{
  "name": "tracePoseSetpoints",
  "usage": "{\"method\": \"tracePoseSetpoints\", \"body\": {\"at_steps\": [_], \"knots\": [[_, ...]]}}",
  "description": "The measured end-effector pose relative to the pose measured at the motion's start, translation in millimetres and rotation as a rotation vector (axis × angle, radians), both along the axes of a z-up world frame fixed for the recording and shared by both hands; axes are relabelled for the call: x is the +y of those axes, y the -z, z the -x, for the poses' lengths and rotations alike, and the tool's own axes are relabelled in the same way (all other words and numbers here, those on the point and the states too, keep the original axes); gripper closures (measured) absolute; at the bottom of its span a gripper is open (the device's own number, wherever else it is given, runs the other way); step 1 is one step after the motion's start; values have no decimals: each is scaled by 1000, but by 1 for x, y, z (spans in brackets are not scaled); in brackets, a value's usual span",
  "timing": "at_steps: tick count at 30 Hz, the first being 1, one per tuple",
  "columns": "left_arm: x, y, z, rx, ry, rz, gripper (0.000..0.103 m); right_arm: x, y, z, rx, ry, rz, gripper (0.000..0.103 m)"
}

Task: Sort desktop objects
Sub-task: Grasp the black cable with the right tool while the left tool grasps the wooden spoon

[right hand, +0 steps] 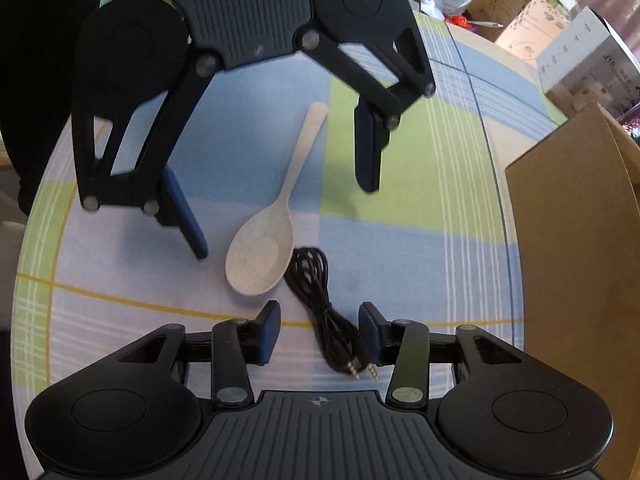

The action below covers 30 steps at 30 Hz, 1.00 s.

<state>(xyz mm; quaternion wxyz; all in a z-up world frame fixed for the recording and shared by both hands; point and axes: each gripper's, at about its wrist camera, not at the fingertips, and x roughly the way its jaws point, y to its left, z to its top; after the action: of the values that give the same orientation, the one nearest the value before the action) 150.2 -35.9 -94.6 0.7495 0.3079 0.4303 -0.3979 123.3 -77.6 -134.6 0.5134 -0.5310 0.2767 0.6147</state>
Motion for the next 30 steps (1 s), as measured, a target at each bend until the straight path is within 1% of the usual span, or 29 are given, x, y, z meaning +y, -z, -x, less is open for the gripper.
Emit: {"method": "tracePoseSetpoints", "body": {"at_steps": [2, 6, 8, 9, 10, 13, 15, 16, 17, 19, 21, 24, 25, 26, 28, 30], "knots": [[0, 1, -2, 3, 4, 4, 10, 3, 0, -3, 9, 0, 2, 65], [1, 2, -6, 12, 0, 7, 10, 10, 1, -8, 35, 22, 11, 80], [2, 3, -8, 15, -7, 10, 10, 13, 0, -12, 57, 71, 17, 84], [3, 3, -9, 14, -12, 10, 10, 12, 0, -13, 71, 104, 20, 90], [3, 3, -11, 13, -19, 11, 10, 12, 0, -15, 80, 135, 20, 93], [4, 3, -14, 24, -32, 19, 12, 6, -1, -25, 110, 259, 9, 94], [3, 4, -16, 30, -27, 21, 19, -4, -1, -33, 129, 379, -5, 94], [3, 4, -17, 35, -22, 20, 25, -9, -1, -37, 134, 444, -6, 94], [2, 4, -18, 40, -17, 18, 25, -16, -2, -42, 150, 509, -14, 94], [-1, 4, -20, 47, 5, 17, 25, -33, -5, -51, 214, 639, -58, 94], [-3, 4, -22, 58, 35, 15, 25, -47, -5, -54, 259, 747, -92, 94], [-5, 4, -28, 85, 88, -3, 25, -57, -4, -50, 266, 829, -110, 94], [-6, 4, -28, 93, 101, -10, 29, -62, -6, -41, 270, 850, -119, 94], [-10, 3, -21, 103, 112, -13, 36, -65, -7, -40, 274, 870, -127, 94], [-13, 4, -18, 121, 132, -21, 41, -73, -8, -37, 275, 926, -143, 94], [-15, 7, -17, 135, 154, -30, 42, -71, -9, -37, 277, 981, -161, 94]]}}
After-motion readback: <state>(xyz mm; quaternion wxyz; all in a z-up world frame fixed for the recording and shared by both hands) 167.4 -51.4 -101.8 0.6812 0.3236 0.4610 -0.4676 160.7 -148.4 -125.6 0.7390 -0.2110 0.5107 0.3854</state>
